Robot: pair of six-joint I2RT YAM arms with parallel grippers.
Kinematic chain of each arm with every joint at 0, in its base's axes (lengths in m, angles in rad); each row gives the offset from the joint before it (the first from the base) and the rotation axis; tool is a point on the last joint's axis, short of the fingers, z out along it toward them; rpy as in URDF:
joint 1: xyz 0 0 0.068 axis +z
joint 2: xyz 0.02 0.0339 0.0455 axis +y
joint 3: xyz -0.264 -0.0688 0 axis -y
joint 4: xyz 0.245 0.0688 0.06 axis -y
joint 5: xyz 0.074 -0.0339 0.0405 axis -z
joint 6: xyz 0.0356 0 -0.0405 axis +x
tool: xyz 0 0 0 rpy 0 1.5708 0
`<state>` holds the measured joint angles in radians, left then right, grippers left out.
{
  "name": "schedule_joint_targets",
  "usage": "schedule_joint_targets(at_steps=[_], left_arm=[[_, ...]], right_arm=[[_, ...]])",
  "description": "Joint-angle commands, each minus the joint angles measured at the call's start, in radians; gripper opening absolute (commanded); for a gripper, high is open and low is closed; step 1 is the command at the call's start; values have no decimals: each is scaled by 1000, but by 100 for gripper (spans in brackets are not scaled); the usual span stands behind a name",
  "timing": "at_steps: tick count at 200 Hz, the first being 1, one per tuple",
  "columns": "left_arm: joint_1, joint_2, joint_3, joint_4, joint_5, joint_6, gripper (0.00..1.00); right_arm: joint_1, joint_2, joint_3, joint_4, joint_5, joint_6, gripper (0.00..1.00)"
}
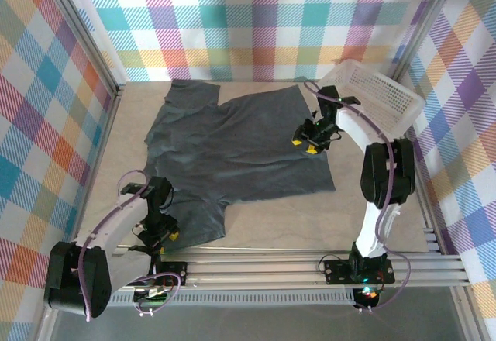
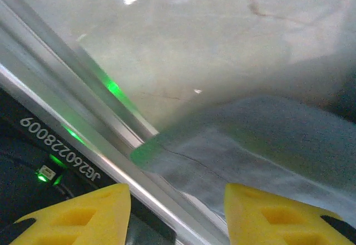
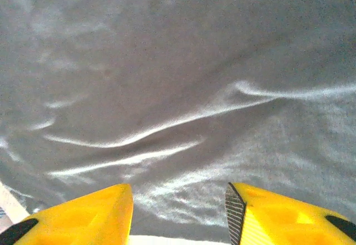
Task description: Fold and stack the t-shirts
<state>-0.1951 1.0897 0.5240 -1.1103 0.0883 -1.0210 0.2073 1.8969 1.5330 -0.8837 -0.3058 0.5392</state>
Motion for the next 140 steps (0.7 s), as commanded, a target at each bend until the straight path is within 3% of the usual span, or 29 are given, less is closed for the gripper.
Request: schedule_joint_targets(at_steps=[1,51,78,102,125,140], left_arm=[[-23,7,-9,21,-60,-56,48],[-41,94,-12,252,-70,-87,42],[-99,186,15,234,-57,-106,43],[-130,180,-13,256,-33,-145,45],[-148,161,-52,370,14,-226,31],[-171,169,-18,364,12,-263,28]], right_arm=[[7,-57,-45,-18,-31,23,49],[14,-170,-188,18,-68,73,48],[14,-226,-236,27,-71,102,48],[14,-243,-238,27,-74,117,48],[14,-239,-228,27,-72,116,48],[14,-234,-222,19,-65,110,48]])
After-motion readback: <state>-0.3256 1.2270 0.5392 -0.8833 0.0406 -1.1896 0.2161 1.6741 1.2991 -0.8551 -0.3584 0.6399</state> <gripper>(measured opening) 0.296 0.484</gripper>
